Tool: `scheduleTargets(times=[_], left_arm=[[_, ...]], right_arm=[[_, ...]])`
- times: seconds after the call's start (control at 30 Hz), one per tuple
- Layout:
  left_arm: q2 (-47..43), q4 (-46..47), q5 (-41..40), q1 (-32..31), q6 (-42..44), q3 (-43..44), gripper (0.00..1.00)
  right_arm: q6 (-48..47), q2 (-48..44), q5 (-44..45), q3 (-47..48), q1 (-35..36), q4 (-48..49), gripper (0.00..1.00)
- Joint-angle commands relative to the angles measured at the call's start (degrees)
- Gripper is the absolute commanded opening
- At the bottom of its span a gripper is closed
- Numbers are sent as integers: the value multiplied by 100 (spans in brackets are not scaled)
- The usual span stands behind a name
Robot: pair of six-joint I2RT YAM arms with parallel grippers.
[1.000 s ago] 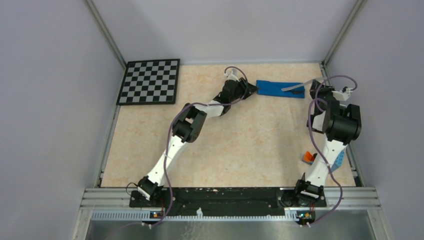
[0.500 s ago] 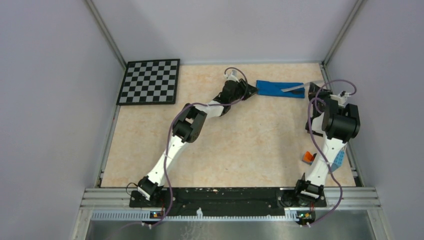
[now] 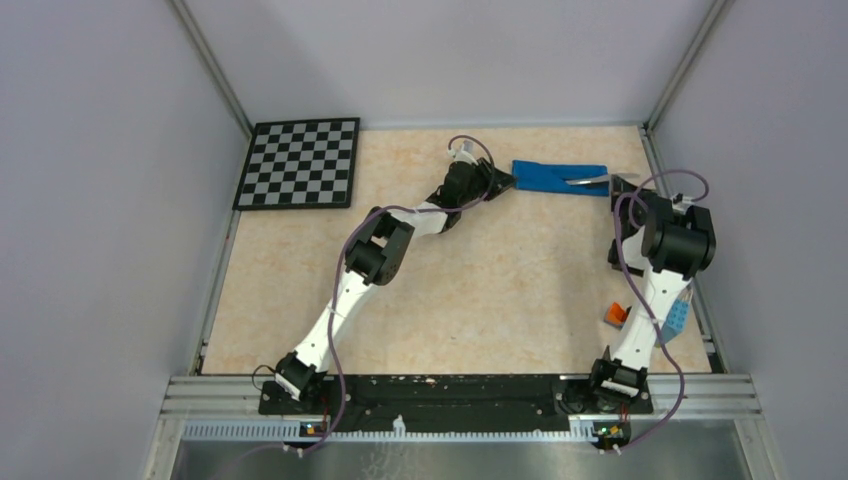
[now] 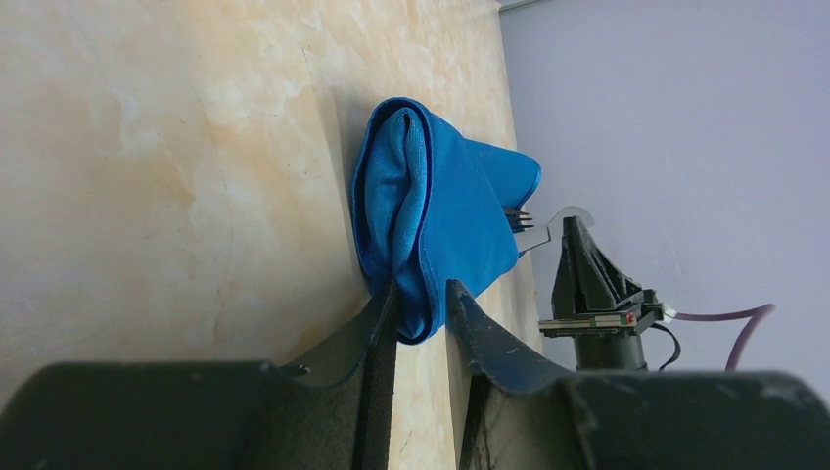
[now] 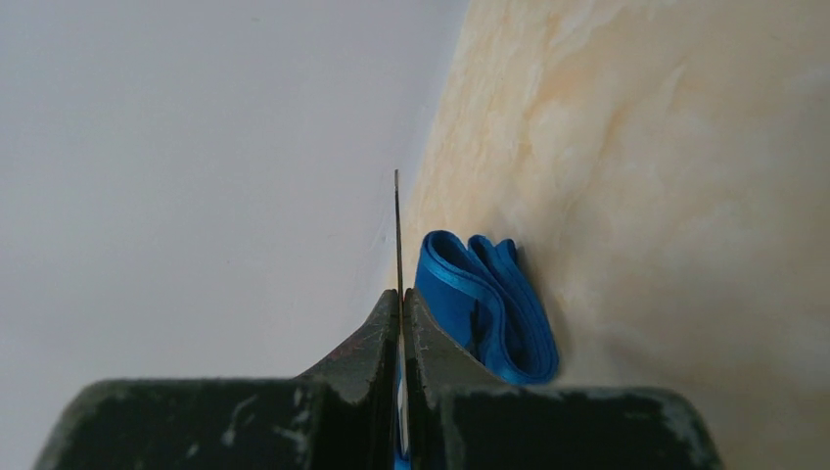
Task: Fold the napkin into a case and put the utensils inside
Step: Insert the knife into the folded napkin.
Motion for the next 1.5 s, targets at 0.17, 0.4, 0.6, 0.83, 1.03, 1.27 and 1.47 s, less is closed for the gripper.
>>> scheduleTargets(times=[0.17, 0.4, 0.6, 0.83, 1.03, 1.27, 1.47], left_arm=[[169, 12, 77, -2, 1, 47, 29], [186, 38, 97, -10, -16, 47, 28], [165, 64, 104, -23, -26, 58, 28], [162, 65, 87, -37, -17, 47, 28], [162, 73, 94, -37, -12, 38, 27], [158, 95, 76, -42, -26, 0, 28], [132, 127, 38, -39, -65, -146, 31]], right_arm=[[470, 154, -33, 308, 264, -328, 0], [617, 244, 7, 357, 458, -444, 0], [730, 259, 127, 383, 654, -529, 0], [699, 196, 252, 313, 851, -633, 0], [679, 166, 331, 251, 940, -684, 0], [170, -317, 206, 138, 958, -1222, 23], [-456, -909, 111, 115, 952, -2388, 56]])
